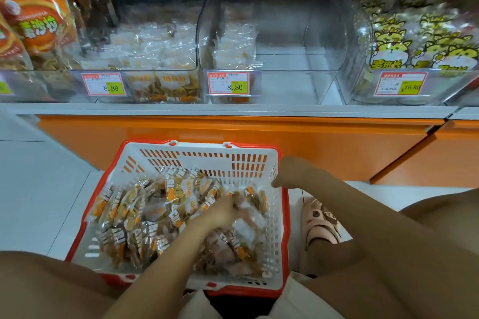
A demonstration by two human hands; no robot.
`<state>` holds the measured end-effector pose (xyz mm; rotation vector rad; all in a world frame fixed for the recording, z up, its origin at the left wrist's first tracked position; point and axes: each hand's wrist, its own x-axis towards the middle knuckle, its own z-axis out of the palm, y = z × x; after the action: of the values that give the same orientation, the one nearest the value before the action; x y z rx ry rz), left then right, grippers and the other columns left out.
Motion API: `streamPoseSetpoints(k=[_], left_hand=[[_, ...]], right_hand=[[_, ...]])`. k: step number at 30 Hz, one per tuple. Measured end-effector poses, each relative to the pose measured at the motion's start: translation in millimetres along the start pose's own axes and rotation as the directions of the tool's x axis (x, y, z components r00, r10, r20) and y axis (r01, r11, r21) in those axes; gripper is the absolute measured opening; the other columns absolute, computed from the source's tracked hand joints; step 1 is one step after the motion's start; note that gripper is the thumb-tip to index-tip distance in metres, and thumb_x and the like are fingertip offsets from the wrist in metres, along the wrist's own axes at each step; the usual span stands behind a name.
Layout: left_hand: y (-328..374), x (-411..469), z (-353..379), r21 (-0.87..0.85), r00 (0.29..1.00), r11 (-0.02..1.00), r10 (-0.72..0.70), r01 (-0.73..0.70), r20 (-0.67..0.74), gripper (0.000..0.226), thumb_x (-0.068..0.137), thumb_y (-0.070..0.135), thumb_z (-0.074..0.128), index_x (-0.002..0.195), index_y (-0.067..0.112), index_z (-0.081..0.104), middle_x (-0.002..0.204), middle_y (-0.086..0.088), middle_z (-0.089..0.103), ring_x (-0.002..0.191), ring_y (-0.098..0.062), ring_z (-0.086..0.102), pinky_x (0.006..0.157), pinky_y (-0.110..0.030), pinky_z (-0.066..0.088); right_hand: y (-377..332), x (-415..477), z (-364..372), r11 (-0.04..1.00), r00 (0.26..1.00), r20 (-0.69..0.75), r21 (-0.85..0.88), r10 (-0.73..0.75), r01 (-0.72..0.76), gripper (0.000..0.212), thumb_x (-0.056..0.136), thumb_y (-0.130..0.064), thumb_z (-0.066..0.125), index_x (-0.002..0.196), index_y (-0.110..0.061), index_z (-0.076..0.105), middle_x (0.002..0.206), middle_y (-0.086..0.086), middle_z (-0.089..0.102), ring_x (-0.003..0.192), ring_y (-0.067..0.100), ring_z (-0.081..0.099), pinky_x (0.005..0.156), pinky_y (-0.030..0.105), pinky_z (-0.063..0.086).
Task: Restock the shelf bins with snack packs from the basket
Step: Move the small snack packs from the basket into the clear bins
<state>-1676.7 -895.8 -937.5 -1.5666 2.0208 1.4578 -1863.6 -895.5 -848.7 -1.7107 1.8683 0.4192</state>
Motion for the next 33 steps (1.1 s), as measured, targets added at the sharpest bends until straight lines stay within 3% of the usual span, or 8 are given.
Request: streamPoseSetpoints(k=[1, 2, 5, 11, 15, 24, 28, 33], left_hand=[[3.5, -3.4, -12.1, -0.110, 0.999, 0.994, 0.004, -0.007, -0.032, 0.048, 0.092, 0.046, 0.056, 0.117, 0.006, 0.063, 0.113, -0.003, 0.059, 0.089, -0.030, 0.065, 0.072, -0.029, 0.052], [7.6, -6.8, -24.7, -0.295, 0.999, 0.956, -0.004, -0.011, -0.050, 0.042, 0.092, 0.045, 0.056, 0.112, 0.009, 0.067, 0.084, 0.004, 0.058, 0.081, -0.025, 0.068, 0.075, -0.030, 0.055], [22.8, -20.2, -60.5, -0.842, 1.000, 0.539, -0.027, 0.018, 0.005, 0.030, 0.092, 0.034, 0.057, 0.095, 0.007, 0.070, 0.066, -0.009, 0.062, 0.042, -0.010, 0.053, 0.043, -0.017, 0.047], [61.5, -53.2, -90.1, -0.980, 0.969, 0.091, 0.160, 0.176, 0.189, 0.031, 0.078, 0.022, 0.049, 0.075, -0.002, 0.067, 0.046, -0.002, 0.044, 0.030, -0.004, 0.036, 0.028, -0.009, 0.025], [83.1, -73.8, -100.9, -0.973, 0.931, 0.099, 0.284, 0.208, 0.228, 0.038, 0.085, 0.028, 0.042, 0.066, 0.003, 0.063, 0.044, 0.002, 0.041, 0.029, -0.003, 0.035, 0.024, -0.011, 0.026], [116.4, -99.1, -146.1, -0.831, 0.954, 0.482, 0.234, -0.279, -0.185, 0.093, 0.078, 0.075, 0.020, 0.107, 0.002, 0.068, 0.061, -0.005, 0.058, 0.044, -0.008, 0.044, 0.037, -0.016, 0.032], [135.4, -99.6, -166.6, -0.596, 0.798, 0.554, 0.244, -0.581, -0.551, 0.074, 0.071, 0.069, 0.037, 0.098, 0.007, 0.066, 0.066, 0.001, 0.062, 0.049, -0.006, 0.048, 0.043, -0.019, 0.036], [154.3, -94.9, -194.4, -0.184, 0.551, 0.713, 0.325, -0.677, -0.769, 0.025, 0.086, 0.035, 0.064, 0.073, 0.015, 0.071, 0.050, 0.007, 0.051, 0.046, -0.004, 0.043, 0.048, -0.017, 0.037]], right_hand=[[-2.4, -6.6, -9.0, 0.999, 0.998, -0.054, 0.003, -0.041, 0.042, 0.038, 0.091, -0.026, 0.062, 0.125, -0.011, 0.054, 0.119, 0.005, 0.062, 0.098, 0.018, 0.061, 0.072, 0.022, 0.047], [-4.2, -12.4, -18.5, 0.996, 0.991, -0.101, 0.009, -0.091, 0.093, 0.043, 0.088, -0.025, 0.065, 0.128, -0.012, 0.052, 0.120, 0.004, 0.061, 0.103, 0.019, 0.060, 0.075, 0.022, 0.046], [-10.7, -29.4, -45.7, 0.957, 0.951, -0.125, 0.034, -0.282, 0.289, 0.069, 0.079, -0.020, 0.076, 0.140, -0.023, 0.043, 0.135, 0.001, 0.053, 0.124, 0.021, 0.048, 0.097, 0.032, 0.040], [-35.5, -49.4, -89.1, 0.827, 0.813, -0.264, 0.086, -0.519, 0.555, 0.062, 0.077, -0.026, 0.077, 0.133, -0.030, 0.051, 0.131, -0.010, 0.054, 0.117, 0.005, 0.048, 0.093, 0.020, 0.038], [-37.9, -55.2, -125.6, 0.793, 0.798, -0.282, 0.164, -0.533, 0.587, 0.023, 0.078, -0.030, 0.077, 0.096, -0.021, 0.068, 0.086, -0.008, 0.066, 0.078, 0.000, 0.057, 0.070, 0.022, 0.047], [-19.7, -44.5, -184.8, 0.476, 0.827, -0.277, 0.710, -0.488, 0.519, 0.031, 0.081, -0.021, 0.068, 0.109, -0.009, 0.065, 0.102, 0.007, 0.072, 0.093, 0.018, 0.070, 0.080, 0.024, 0.057], [-17.0, -38.8, -199.3, 0.263, 0.830, -0.327, 0.840, -0.453, 0.475, 0.034, 0.074, -0.019, 0.067, 0.107, -0.015, 0.064, 0.100, 0.005, 0.071, 0.090, 0.017, 0.069, 0.079, 0.027, 0.058], [-7.2, -33.7, -210.5, 0.460, 0.820, -0.411, 0.684, -0.399, 0.566, 0.018, 0.077, -0.010, 0.073, 0.093, -0.014, 0.068, 0.086, 0.001, 0.068, 0.079, 0.015, 0.059, 0.078, 0.033, 0.048]])
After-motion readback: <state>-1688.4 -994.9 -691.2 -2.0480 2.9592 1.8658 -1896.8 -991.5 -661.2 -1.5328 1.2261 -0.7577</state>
